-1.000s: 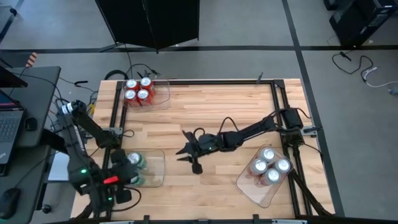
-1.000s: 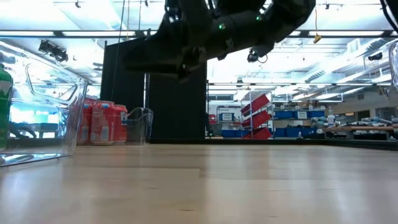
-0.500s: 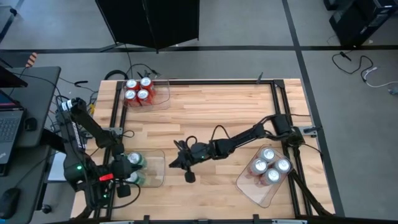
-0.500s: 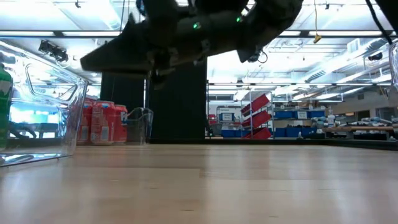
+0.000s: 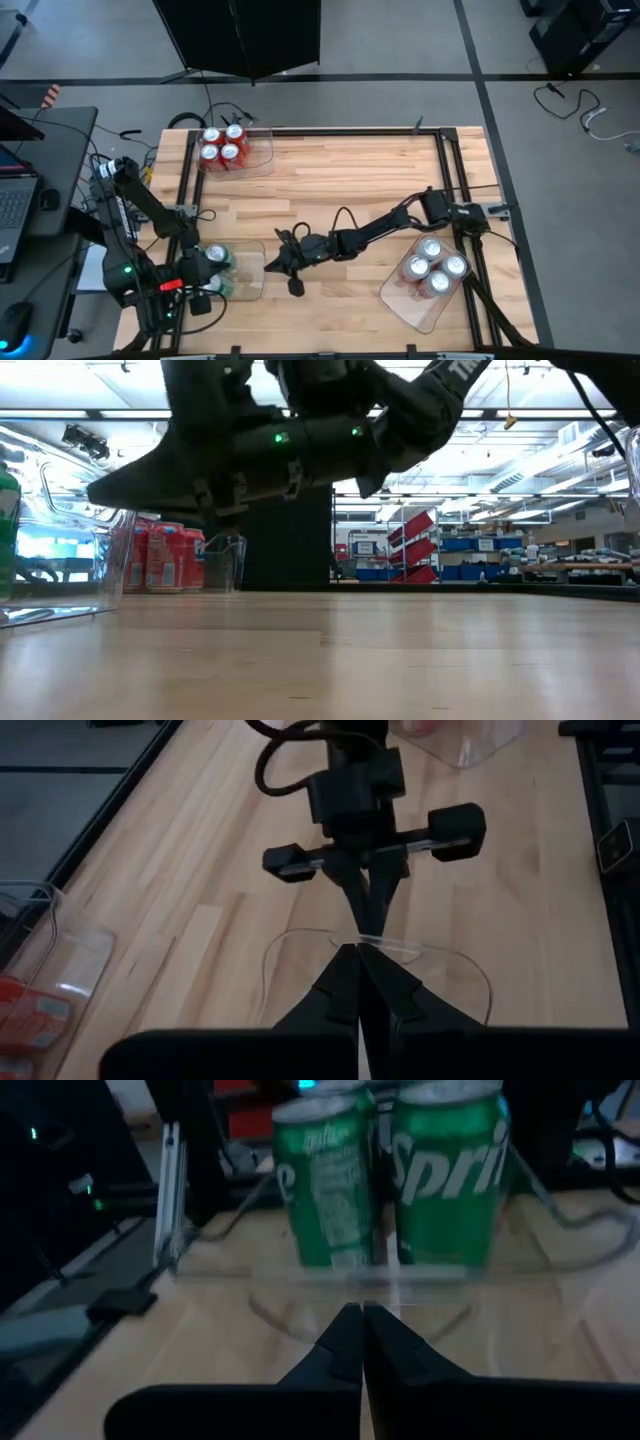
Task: Sort soda cans
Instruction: Move the transparent bin with sorted green soda cans to the top center
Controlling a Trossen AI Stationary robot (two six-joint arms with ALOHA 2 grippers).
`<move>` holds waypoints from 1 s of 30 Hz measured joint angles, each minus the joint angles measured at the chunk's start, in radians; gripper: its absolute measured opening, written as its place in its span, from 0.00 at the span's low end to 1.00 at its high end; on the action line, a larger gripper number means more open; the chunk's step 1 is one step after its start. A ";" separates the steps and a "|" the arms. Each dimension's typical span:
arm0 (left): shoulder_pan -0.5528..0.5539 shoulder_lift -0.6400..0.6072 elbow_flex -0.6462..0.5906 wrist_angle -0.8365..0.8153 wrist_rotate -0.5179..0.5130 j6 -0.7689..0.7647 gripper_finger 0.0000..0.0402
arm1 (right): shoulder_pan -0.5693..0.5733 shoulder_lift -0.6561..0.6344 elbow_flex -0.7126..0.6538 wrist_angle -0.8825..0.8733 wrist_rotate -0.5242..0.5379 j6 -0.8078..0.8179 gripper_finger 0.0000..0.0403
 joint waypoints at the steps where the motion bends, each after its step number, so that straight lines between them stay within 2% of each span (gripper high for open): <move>1: 0.000 0.000 0.000 -0.001 0.000 0.002 0.00 | -0.002 0.010 0.012 0.006 0.000 0.005 0.00; 8: 0.000 0.000 0.000 -0.003 -0.022 0.002 0.00 | -0.008 0.095 0.089 0.066 0.008 0.006 0.00; 17: 0.000 0.000 0.000 -0.001 -0.023 0.002 0.00 | -0.013 0.096 0.065 0.118 0.149 0.025 0.00; 25: 0.000 0.000 0.000 0.003 -0.023 0.002 0.00 | -0.047 0.080 -0.048 0.288 0.230 0.121 0.00; 30: 0.000 0.000 0.000 0.005 -0.022 0.002 0.00 | -0.060 -0.001 -0.185 0.405 0.305 0.112 0.00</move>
